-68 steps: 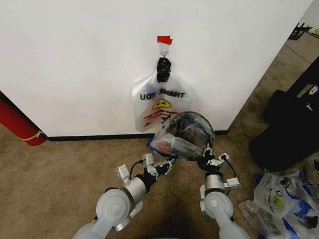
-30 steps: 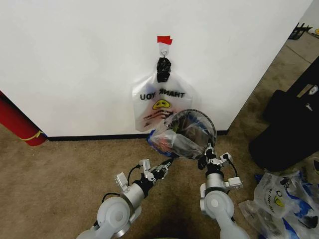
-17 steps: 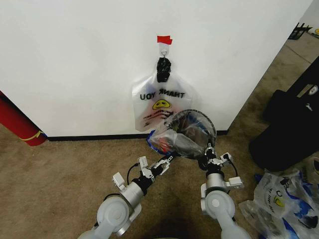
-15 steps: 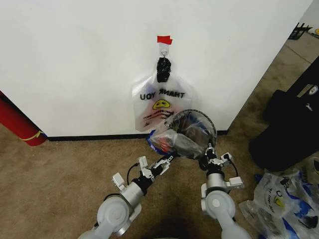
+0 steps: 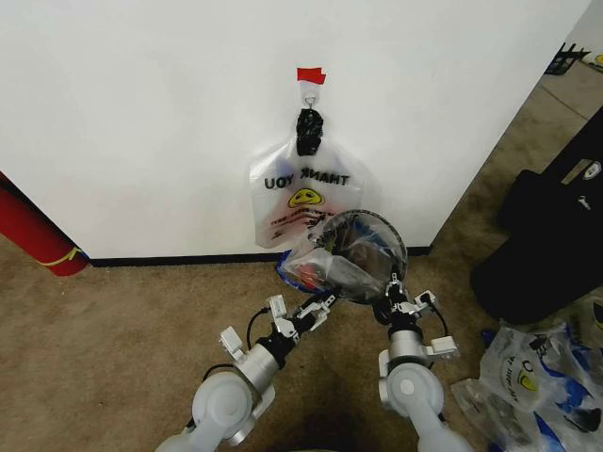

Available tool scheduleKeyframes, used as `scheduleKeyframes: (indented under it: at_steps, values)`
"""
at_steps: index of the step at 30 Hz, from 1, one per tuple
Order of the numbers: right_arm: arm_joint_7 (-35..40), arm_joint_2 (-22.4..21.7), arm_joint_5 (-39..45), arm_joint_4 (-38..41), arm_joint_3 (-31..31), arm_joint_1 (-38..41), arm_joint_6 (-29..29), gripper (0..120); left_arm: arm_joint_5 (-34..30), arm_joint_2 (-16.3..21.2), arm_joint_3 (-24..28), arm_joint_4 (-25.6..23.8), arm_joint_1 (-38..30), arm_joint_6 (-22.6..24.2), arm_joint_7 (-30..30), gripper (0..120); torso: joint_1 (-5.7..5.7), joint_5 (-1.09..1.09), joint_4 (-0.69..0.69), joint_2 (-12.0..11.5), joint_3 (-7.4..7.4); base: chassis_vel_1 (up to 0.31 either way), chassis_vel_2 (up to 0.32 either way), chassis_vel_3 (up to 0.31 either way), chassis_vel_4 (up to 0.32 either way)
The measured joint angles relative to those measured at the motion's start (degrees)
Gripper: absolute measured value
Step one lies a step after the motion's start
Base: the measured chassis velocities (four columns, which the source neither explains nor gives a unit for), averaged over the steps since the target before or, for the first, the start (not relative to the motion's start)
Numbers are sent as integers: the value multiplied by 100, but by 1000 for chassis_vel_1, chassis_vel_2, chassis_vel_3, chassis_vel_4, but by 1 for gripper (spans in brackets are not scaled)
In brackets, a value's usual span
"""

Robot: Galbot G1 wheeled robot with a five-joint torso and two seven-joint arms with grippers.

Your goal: Pick up the garbage bag from the wall and place it over the trash bin.

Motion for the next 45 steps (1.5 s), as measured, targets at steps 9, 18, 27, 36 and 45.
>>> scheduleKeyframes:
  at_steps: [9,18,27,36,45]
  values:
    - [-84,4,-105,37,-34,-66,2,0,-1,-29,3,33,-29,-54,-148,77,0,0,0,0,0,0,0,0,0]
    - [-84,17,-136,15,-28,-32,4,0,3,-13,-2,32,-19,-96,-143,42,0,0,0,0,0,0,0,0,0]
    - [-85,18,-137,-65,19,-11,21,0,52,16,-6,42,19,-129,-68,12,0,0,0,0,0,0,0,0,0]
    - [-90,17,-137,-94,45,-1,27,0,81,18,0,56,29,-127,81,0,0,0,0,0,0,0,0,0,0]
    - [-80,43,-137,-90,22,0,39,0,511,21,43,181,44,-183,267,0,0,0,0,0,0,0,0,0,0]
